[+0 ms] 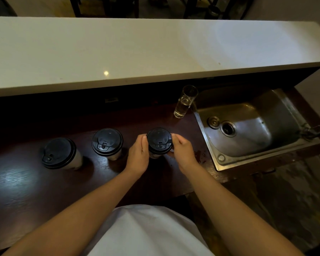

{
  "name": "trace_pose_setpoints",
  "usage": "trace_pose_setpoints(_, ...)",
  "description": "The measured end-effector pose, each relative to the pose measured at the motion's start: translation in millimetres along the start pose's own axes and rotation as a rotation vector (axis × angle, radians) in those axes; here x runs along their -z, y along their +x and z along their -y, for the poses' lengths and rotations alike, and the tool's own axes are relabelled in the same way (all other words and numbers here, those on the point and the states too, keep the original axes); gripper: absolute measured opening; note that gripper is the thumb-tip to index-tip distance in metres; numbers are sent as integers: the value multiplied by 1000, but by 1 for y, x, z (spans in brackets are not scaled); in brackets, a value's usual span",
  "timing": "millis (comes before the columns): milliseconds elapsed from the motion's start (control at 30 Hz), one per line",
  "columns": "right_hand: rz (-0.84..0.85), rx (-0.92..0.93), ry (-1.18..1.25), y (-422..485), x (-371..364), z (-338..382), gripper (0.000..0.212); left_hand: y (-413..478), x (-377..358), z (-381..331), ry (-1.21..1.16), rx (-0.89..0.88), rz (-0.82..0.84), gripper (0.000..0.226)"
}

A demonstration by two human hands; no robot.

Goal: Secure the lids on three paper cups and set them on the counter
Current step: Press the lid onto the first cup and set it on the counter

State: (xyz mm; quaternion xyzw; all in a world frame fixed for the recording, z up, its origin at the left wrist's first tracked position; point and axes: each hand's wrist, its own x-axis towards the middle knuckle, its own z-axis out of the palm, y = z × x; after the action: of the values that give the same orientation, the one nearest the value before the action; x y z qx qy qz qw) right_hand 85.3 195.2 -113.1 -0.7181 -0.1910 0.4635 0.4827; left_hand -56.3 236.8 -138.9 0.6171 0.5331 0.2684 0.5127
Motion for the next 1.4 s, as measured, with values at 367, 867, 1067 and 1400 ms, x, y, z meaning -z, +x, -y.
trace_pose_setpoints(367,-4,-124,217,-6,-5,-5,25,5,8,-6,61,-137,-10,38)
trace_pose_setpoints(867,-15,-145,244,-10,-7,-16,25,6,3,-4,-103,101,-131,30)
trace_pose_setpoints(1067,-15,-127,185,-8,-8,-16,29,3,5,-1,-76,86,-106,31)
trace_pose_setpoints(1400,-26,27,-7,-9,-8,-12,25,10,14,5,67,-70,-72,22)
